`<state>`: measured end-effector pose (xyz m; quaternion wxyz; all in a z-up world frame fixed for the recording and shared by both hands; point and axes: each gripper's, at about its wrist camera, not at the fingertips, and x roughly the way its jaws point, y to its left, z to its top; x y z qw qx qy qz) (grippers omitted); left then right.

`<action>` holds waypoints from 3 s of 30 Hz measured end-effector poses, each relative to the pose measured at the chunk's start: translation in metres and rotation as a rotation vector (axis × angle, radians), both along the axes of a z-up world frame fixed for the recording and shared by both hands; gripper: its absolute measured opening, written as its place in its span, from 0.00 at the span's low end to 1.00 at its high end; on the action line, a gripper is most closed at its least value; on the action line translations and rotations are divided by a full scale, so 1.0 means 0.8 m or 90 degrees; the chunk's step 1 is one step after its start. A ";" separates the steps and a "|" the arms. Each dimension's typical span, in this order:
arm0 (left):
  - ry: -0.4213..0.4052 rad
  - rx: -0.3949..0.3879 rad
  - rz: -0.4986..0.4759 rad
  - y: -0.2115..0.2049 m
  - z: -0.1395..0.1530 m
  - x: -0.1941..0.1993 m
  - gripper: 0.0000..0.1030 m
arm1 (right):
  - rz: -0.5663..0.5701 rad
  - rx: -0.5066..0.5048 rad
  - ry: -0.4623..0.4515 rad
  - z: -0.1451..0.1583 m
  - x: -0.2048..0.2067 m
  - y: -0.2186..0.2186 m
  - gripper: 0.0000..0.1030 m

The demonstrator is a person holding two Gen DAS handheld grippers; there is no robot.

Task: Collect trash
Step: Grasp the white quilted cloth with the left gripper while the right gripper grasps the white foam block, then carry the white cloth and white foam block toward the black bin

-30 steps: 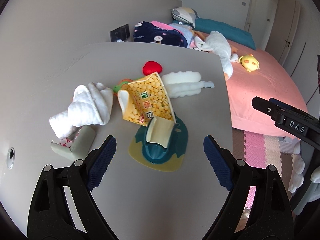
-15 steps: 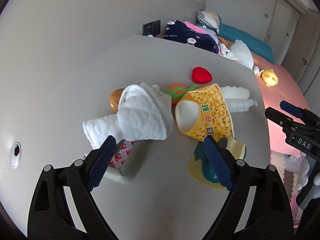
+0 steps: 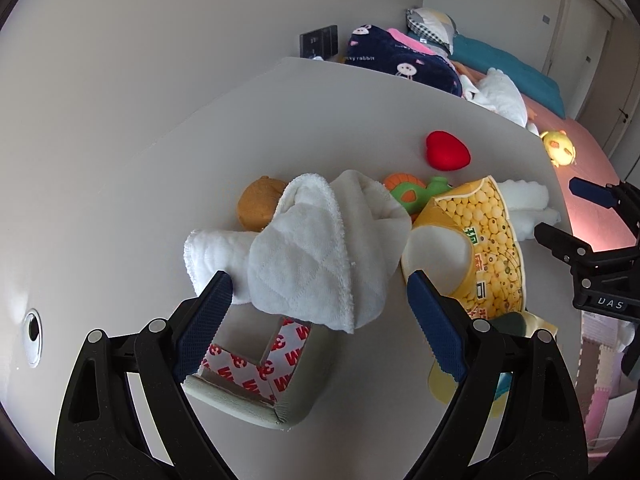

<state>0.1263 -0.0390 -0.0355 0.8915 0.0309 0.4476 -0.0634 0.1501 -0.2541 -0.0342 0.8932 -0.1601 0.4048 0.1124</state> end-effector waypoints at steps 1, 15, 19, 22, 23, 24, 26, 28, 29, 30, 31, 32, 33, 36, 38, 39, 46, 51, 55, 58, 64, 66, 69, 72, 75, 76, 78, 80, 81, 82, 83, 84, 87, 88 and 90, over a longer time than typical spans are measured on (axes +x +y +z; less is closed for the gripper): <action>0.001 0.006 0.000 0.000 -0.002 0.002 0.84 | 0.018 -0.004 0.007 -0.002 0.004 0.002 0.82; -0.009 -0.003 -0.003 0.010 -0.004 0.008 0.43 | 0.105 0.019 0.069 -0.023 0.029 0.020 0.47; -0.019 -0.020 0.011 0.016 0.004 0.008 0.41 | 0.063 0.022 0.071 -0.022 0.024 0.017 0.38; -0.031 -0.022 0.016 0.018 0.013 0.003 0.41 | -0.005 0.074 0.087 -0.014 0.025 0.002 0.37; -0.036 -0.023 0.017 0.019 0.016 0.001 0.41 | -0.019 0.091 0.082 -0.010 0.022 -0.004 0.37; -0.039 -0.023 0.020 0.019 0.019 0.000 0.41 | -0.028 0.100 0.078 -0.006 0.020 -0.008 0.36; -0.044 -0.022 0.022 0.019 0.024 -0.005 0.41 | -0.038 0.111 0.073 0.002 0.013 -0.013 0.36; -0.047 -0.025 0.022 0.016 0.027 -0.007 0.41 | -0.043 0.115 0.066 0.009 0.006 -0.017 0.36; -0.047 -0.025 0.022 0.014 0.029 -0.010 0.41 | -0.044 0.116 0.062 0.013 0.001 -0.019 0.37; -0.047 -0.024 0.021 0.012 0.030 -0.012 0.41 | -0.046 0.117 0.058 0.017 -0.002 -0.021 0.37; -0.049 -0.023 0.020 0.009 0.033 -0.013 0.41 | -0.047 0.121 0.056 0.020 -0.006 -0.023 0.37; -0.051 -0.021 0.019 0.007 0.036 -0.016 0.41 | -0.049 0.126 0.054 0.024 -0.010 -0.026 0.37; -0.053 -0.021 0.017 0.005 0.040 -0.018 0.41 | -0.049 0.130 0.052 0.027 -0.014 -0.028 0.37; -0.066 -0.018 0.011 -0.003 0.054 -0.029 0.41 | -0.049 0.136 0.042 0.036 -0.028 -0.033 0.37; -0.072 -0.015 0.007 -0.009 0.061 -0.036 0.41 | -0.049 0.142 0.039 0.041 -0.038 -0.037 0.37; -0.075 -0.014 0.005 -0.012 0.065 -0.040 0.41 | -0.050 0.144 0.036 0.043 -0.044 -0.039 0.37; -0.081 -0.022 -0.011 -0.035 0.075 -0.063 0.41 | -0.053 0.149 0.026 0.055 -0.077 -0.058 0.38; -0.088 -0.023 -0.033 -0.060 0.084 -0.075 0.42 | -0.063 0.151 0.015 0.064 -0.101 -0.074 0.38; -0.094 -0.020 -0.057 -0.083 0.089 -0.085 0.42 | -0.073 0.153 0.007 0.069 -0.118 -0.089 0.38; -0.097 -0.022 -0.071 -0.100 0.089 -0.093 0.42 | -0.079 0.154 0.006 0.070 -0.129 -0.099 0.39; -0.095 -0.018 -0.102 -0.131 0.087 -0.106 0.42 | -0.090 0.157 0.000 0.071 -0.150 -0.116 0.39; -0.094 -0.016 -0.111 -0.142 0.087 -0.110 0.42 | -0.097 0.160 -0.002 0.071 -0.157 -0.122 0.39; -0.091 -0.016 -0.126 -0.157 0.085 -0.112 0.42 | -0.108 0.160 -0.003 0.071 -0.167 -0.133 0.39; -0.089 -0.015 -0.140 -0.172 0.083 -0.117 0.42 | -0.119 0.159 -0.006 0.071 -0.178 -0.144 0.39; -0.086 -0.016 -0.154 -0.187 0.082 -0.119 0.42 | -0.132 0.157 -0.008 0.071 -0.187 -0.156 0.40; -0.085 -0.017 -0.158 -0.192 0.081 -0.119 0.42 | -0.136 0.155 -0.008 0.071 -0.190 -0.160 0.40; -0.082 -0.018 -0.169 -0.203 0.079 -0.121 0.42 | -0.145 0.152 -0.008 0.070 -0.195 -0.168 0.40; -0.080 -0.017 -0.180 -0.212 0.077 -0.125 0.42 | -0.154 0.151 -0.009 0.069 -0.200 -0.177 0.40; -0.079 -0.018 -0.186 -0.218 0.076 -0.126 0.42 | -0.159 0.150 -0.009 0.069 -0.203 -0.181 0.40; -0.077 -0.018 -0.192 -0.224 0.076 -0.128 0.42 | -0.165 0.148 -0.009 0.068 -0.205 -0.186 0.40; -0.076 -0.018 -0.197 -0.229 0.075 -0.129 0.42 | -0.170 0.147 -0.009 0.068 -0.208 -0.191 0.40; -0.075 -0.017 -0.203 -0.235 0.074 -0.129 0.42 | -0.175 0.147 -0.010 0.068 -0.211 -0.196 0.40; -0.072 -0.017 -0.222 -0.253 0.072 -0.133 0.42 | -0.189 0.146 -0.012 0.068 -0.219 -0.209 0.40; -0.071 -0.017 -0.228 -0.258 0.071 -0.135 0.42 | -0.194 0.147 -0.013 0.068 -0.221 -0.214 0.40; -0.069 -0.016 -0.240 -0.268 0.070 -0.138 0.42 | -0.202 0.149 -0.014 0.068 -0.227 -0.224 0.40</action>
